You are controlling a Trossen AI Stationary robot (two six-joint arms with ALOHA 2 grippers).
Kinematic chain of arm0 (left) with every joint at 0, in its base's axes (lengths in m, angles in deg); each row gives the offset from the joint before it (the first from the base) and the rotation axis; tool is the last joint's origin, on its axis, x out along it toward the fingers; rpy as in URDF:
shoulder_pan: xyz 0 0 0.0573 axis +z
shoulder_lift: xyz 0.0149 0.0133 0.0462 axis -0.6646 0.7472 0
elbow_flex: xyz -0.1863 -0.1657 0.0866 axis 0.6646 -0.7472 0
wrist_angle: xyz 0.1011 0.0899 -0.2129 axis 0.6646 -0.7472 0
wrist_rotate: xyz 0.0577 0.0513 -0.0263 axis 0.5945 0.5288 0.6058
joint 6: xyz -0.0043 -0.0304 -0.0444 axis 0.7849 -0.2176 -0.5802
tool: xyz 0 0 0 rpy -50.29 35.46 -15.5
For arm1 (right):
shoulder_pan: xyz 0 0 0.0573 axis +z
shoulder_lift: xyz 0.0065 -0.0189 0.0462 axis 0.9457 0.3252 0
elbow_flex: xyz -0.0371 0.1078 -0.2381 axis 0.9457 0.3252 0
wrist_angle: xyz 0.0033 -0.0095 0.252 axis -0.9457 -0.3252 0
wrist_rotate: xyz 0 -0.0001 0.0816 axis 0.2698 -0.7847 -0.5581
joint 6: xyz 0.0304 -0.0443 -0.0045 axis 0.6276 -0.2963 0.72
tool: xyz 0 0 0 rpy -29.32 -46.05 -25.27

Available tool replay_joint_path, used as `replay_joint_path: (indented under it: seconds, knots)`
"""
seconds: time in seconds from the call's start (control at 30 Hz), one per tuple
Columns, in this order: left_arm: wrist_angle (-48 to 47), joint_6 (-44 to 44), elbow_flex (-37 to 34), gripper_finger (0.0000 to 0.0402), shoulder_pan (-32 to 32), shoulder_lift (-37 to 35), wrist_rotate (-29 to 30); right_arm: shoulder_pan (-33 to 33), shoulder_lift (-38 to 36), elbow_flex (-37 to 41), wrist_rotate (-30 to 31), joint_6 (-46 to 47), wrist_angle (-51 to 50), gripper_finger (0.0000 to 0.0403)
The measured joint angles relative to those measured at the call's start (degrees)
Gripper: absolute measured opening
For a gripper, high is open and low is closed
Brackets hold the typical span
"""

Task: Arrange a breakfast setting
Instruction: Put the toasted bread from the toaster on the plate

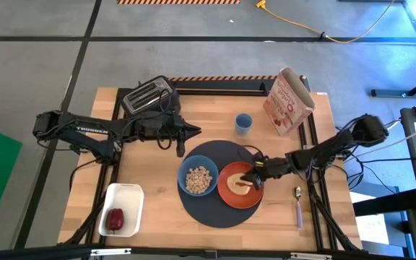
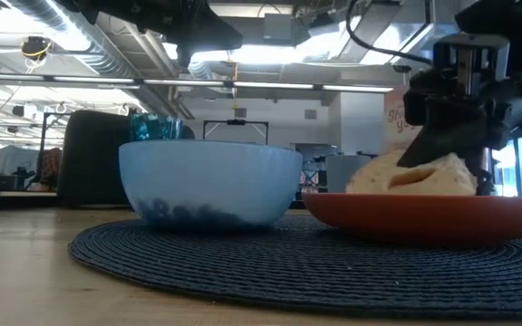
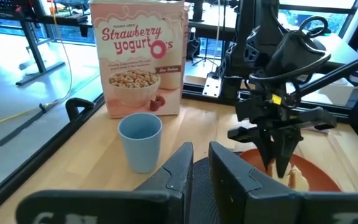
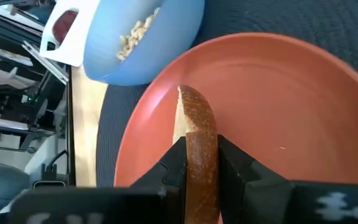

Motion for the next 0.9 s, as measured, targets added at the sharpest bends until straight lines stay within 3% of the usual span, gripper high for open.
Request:
replay_joint_path:
  seconds: [0.37,0.73,0.9]
  knots:
    - [0.0,0.0,0.0,0.0046,0.0,0.0,0.0,2.1,1.2,0.0,6.2,0.1,3.6,0.0047]
    - [0.0,1.1,0.0,0.0046,0.0,0.0,0.0,2.1,1.2,0.0,6.3,-0.1,3.1,0.0047]
    - [0.0,1.1,0.0,0.0046,0.0,0.0,0.0,3.3,1.2,-0.2,7.8,0.1,2.9,0.0092]
